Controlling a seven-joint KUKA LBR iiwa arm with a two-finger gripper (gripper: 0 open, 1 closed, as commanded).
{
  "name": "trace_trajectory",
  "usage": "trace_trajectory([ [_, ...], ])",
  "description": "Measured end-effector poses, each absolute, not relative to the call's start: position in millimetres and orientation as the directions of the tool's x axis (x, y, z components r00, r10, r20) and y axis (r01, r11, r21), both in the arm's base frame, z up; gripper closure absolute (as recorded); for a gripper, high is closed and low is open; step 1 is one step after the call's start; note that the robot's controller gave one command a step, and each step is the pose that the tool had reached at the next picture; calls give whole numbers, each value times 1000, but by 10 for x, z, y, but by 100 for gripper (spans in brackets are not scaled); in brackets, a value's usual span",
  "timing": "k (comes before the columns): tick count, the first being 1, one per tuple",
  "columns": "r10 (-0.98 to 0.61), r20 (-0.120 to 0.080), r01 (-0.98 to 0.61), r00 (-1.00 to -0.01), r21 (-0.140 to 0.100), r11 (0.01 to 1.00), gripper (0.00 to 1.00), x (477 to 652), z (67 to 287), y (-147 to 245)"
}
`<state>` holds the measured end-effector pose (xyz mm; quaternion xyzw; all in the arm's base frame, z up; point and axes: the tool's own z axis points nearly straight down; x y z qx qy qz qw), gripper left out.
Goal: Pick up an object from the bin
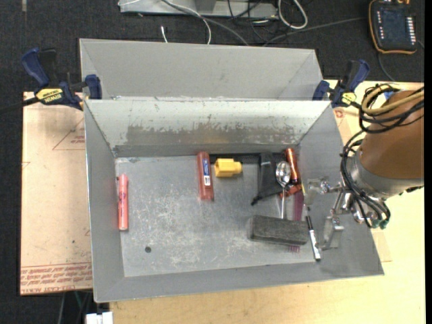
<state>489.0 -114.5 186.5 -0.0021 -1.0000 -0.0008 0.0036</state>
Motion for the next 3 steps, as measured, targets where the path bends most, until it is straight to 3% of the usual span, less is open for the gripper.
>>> trace_trajectory([
  [1, -1, -1, -1, -1000, 0, 1000, 0, 4907, 1909, -1137],
  [2, -88, -19, -88, -996, -2, 996, 0, 4884, 725, -867],
  [3, -18, -14, -18, -1000, -3, 1000, 0, 4799, 1082, -806],
])
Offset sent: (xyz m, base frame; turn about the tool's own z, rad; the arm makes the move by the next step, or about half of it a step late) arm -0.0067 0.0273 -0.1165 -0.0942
